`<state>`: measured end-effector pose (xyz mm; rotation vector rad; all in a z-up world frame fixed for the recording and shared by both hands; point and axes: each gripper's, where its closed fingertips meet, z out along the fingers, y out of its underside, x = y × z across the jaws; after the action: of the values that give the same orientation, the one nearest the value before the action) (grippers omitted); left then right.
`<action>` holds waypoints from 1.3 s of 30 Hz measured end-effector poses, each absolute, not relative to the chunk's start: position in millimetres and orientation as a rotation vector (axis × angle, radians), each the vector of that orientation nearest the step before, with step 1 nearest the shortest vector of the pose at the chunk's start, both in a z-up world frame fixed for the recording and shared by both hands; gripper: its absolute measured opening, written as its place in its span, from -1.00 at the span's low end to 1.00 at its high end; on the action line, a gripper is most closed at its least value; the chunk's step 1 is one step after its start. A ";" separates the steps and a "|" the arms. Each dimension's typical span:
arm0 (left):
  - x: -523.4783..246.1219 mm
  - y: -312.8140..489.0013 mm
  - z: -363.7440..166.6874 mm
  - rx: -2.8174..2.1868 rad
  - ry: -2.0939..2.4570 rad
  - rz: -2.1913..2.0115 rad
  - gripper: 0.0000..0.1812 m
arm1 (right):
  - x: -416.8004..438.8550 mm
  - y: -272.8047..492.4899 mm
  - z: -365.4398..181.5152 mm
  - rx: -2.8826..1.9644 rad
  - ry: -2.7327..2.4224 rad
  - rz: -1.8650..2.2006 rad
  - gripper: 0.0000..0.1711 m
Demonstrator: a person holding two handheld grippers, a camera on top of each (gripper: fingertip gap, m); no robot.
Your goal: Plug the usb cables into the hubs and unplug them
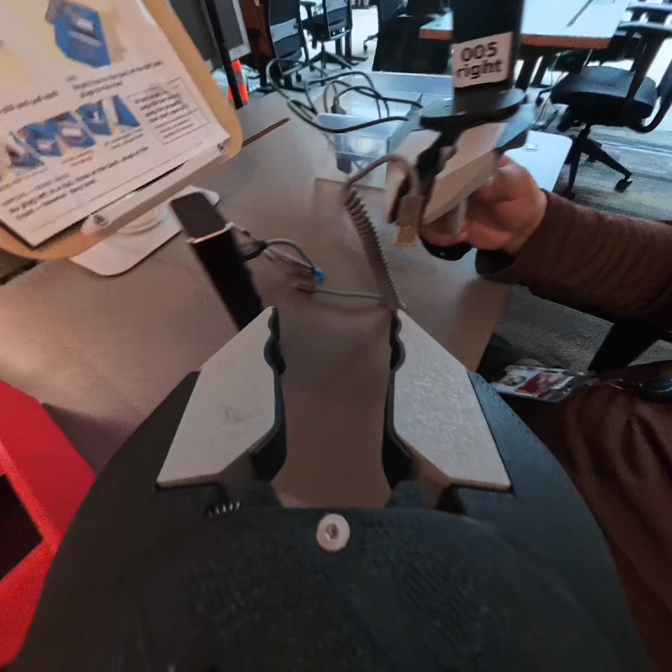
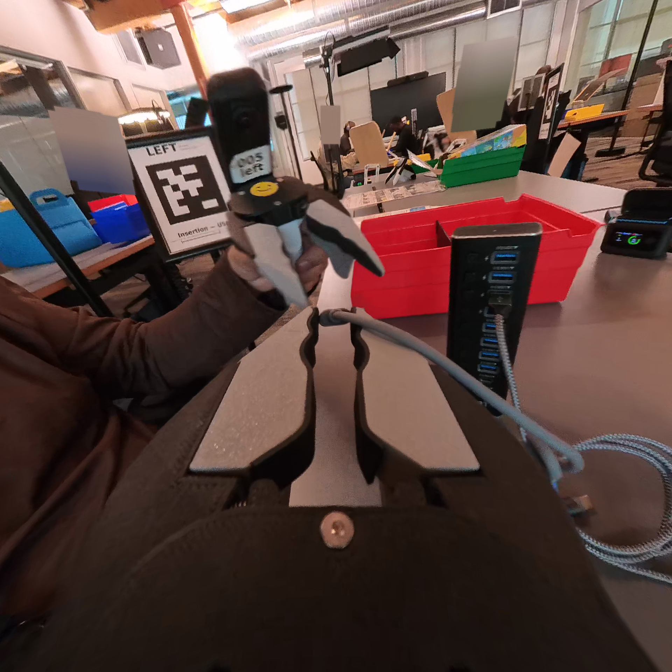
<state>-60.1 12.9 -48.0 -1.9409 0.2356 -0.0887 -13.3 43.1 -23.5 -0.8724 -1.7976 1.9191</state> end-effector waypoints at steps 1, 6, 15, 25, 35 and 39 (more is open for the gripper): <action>-71.5 13.8 -50.0 -1.942 0.220 -0.130 -0.29 | -13.1 45.8 -22.8 -0.871 -1.791 1.929 -0.83; -100.9 29.3 -60.5 -2.106 0.321 -0.477 -0.16 | -10.9 53.1 -20.5 -0.853 -1.790 1.965 -0.83; -139.0 28.7 -104.1 -2.579 0.557 -0.194 -0.50 | -7.2 67.7 -15.5 -0.850 -1.770 1.956 -0.83; -113.1 34.8 -153.6 -2.726 0.641 -0.218 -0.61 | 1.3 69.5 -3.7 -0.822 -1.741 1.965 -0.83; -80.8 48.7 -166.8 -2.631 0.484 -0.309 -0.70 | 3.5 76.2 -0.9 -0.823 -1.725 1.983 -0.83; -95.8 43.2 -171.2 -2.664 0.336 -0.205 -0.56 | 7.0 81.4 2.1 -0.815 -1.716 1.978 -0.84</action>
<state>-95.8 43.2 -171.2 -2.6638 0.3364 -0.2054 7.0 81.4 2.1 -0.8148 -1.7162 1.9781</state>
